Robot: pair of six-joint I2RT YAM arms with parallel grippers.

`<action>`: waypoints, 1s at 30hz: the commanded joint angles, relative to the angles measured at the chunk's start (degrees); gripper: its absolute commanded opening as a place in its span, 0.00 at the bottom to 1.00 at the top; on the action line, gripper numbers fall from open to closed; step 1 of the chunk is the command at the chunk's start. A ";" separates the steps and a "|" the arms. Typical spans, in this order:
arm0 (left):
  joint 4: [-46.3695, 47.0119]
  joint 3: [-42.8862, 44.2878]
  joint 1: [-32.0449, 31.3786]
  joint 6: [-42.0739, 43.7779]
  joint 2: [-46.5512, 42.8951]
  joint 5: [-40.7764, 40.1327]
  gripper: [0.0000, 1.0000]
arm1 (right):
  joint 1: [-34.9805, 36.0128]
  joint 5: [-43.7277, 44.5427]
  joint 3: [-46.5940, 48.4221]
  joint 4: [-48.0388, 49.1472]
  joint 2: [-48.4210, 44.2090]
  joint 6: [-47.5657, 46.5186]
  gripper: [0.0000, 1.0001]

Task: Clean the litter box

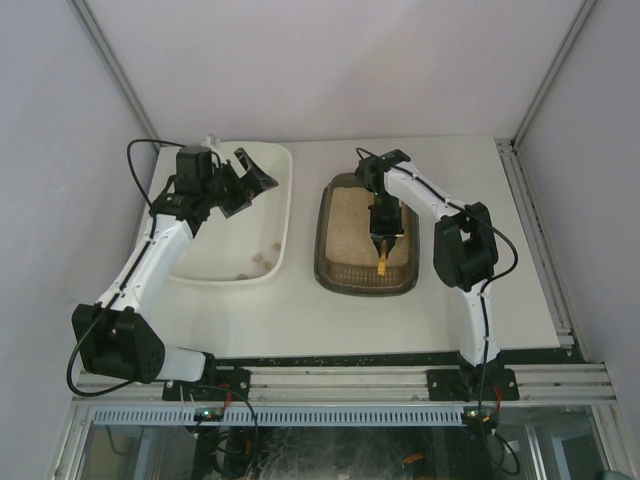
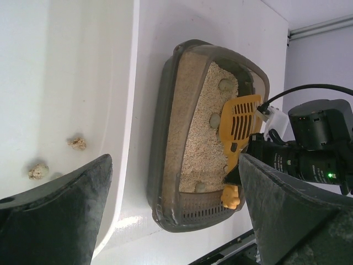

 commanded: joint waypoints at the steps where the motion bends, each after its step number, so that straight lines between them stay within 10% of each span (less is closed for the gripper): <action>1: 1.53 -0.08 0.13 0.00 -0.49 -0.30 1.00 | -0.78 -0.83 0.86 1.06 1.16 -0.38 0.00; 30: 1.17 -0.07 0.15 1.32 1.45 -0.99 1.00 | -2.47 -22.00 2.85 4.06 2.44 -0.87 0.00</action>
